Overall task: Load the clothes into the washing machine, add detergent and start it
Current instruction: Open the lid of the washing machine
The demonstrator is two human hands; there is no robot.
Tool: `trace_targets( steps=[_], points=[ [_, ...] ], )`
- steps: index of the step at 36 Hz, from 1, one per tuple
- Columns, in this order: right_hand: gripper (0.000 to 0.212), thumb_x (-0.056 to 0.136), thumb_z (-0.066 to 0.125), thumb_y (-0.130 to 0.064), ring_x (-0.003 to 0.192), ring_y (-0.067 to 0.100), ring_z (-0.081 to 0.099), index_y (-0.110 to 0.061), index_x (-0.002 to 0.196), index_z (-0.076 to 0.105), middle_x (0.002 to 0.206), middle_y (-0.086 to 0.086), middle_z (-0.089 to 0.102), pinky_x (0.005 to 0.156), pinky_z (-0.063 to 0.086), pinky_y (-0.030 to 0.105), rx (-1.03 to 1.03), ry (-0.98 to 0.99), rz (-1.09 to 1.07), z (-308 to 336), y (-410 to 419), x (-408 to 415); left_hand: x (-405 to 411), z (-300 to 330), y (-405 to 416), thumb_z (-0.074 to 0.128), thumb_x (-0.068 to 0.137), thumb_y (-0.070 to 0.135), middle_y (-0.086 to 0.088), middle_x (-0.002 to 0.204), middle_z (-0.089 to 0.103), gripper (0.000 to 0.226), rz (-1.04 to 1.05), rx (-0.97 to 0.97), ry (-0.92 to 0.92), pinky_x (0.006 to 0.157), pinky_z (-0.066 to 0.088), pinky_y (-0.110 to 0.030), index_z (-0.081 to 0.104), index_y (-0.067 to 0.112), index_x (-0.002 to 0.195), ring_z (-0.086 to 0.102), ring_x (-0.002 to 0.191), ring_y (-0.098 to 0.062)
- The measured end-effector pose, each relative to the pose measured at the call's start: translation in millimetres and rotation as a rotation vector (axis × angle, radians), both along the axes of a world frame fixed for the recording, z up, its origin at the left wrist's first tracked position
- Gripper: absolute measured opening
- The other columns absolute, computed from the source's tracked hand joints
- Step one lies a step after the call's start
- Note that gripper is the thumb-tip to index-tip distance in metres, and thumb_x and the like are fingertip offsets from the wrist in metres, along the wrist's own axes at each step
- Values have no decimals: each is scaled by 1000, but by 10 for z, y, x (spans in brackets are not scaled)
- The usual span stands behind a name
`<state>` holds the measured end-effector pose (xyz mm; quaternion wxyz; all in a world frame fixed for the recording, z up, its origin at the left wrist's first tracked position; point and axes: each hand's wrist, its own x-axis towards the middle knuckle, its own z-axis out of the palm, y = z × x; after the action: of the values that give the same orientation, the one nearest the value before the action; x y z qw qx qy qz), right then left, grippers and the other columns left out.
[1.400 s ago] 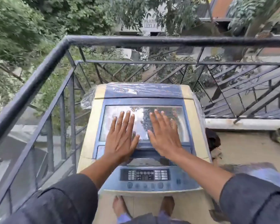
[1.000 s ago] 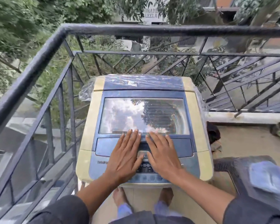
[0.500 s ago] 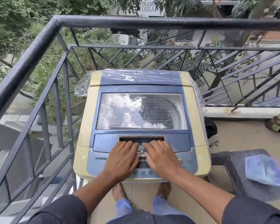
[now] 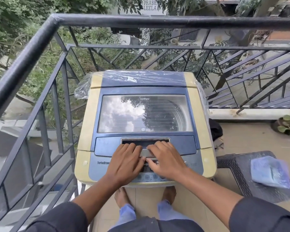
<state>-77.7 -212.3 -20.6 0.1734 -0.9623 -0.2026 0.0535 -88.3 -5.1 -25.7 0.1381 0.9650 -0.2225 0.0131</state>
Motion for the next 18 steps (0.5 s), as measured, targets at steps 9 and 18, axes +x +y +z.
trace_targets(
  steps=[9,18],
  points=[
    [29,80,65,-52,74,19,57,-27,93,57,80,-9,60,66,47,32,-11,53,108,419,-48,263,202,253,138,59,100,50,2,84,54,31,-148,-32,-76,70,43,-41,61,19,101,51,73,-25],
    [32,80,63,-55,65,16,53,-24,82,57,70,-10,60,62,47,34,50,-58,180,1073,-102,565,448,826,153,64,98,47,2,85,65,34,-167,-119,-232,67,49,-41,72,15,107,61,71,-27]
  ],
)
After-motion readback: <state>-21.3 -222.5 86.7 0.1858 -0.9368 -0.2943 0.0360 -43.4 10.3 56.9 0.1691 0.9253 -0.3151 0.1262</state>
